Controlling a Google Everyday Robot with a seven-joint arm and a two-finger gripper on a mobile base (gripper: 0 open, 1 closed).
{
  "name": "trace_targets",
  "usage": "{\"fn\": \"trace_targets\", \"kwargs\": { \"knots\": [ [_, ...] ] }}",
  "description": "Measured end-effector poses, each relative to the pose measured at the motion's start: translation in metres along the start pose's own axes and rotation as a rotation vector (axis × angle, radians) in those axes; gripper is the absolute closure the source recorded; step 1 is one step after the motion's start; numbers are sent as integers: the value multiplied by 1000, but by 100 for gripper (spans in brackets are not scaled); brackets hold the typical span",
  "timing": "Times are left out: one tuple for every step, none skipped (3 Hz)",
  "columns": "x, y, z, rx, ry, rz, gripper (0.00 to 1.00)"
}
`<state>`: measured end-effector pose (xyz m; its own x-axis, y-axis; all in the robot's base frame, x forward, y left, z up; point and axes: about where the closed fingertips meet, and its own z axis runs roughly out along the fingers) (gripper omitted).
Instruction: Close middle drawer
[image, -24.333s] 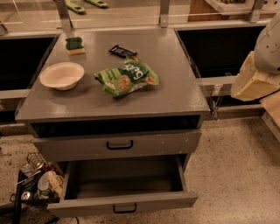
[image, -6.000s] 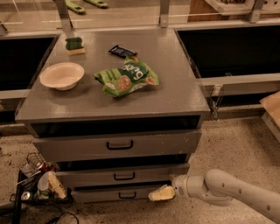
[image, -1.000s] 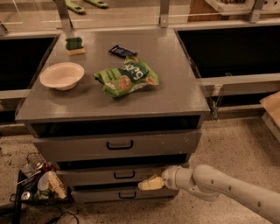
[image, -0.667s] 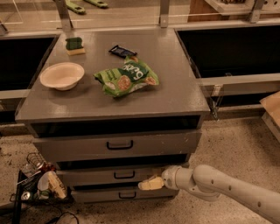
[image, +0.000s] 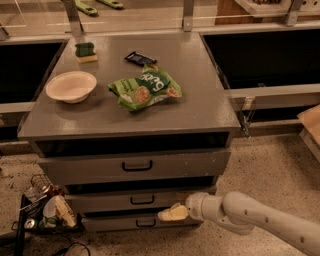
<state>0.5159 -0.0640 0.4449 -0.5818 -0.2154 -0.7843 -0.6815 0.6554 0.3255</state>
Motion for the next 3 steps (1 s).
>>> {"fn": "trace_targets", "kwargs": {
  "knots": [
    [3,4,-4,0,2,3,0],
    [40,9,-80,24,5,74,0],
    [67,0,-140,72,-14,137,0]
  ]
}}
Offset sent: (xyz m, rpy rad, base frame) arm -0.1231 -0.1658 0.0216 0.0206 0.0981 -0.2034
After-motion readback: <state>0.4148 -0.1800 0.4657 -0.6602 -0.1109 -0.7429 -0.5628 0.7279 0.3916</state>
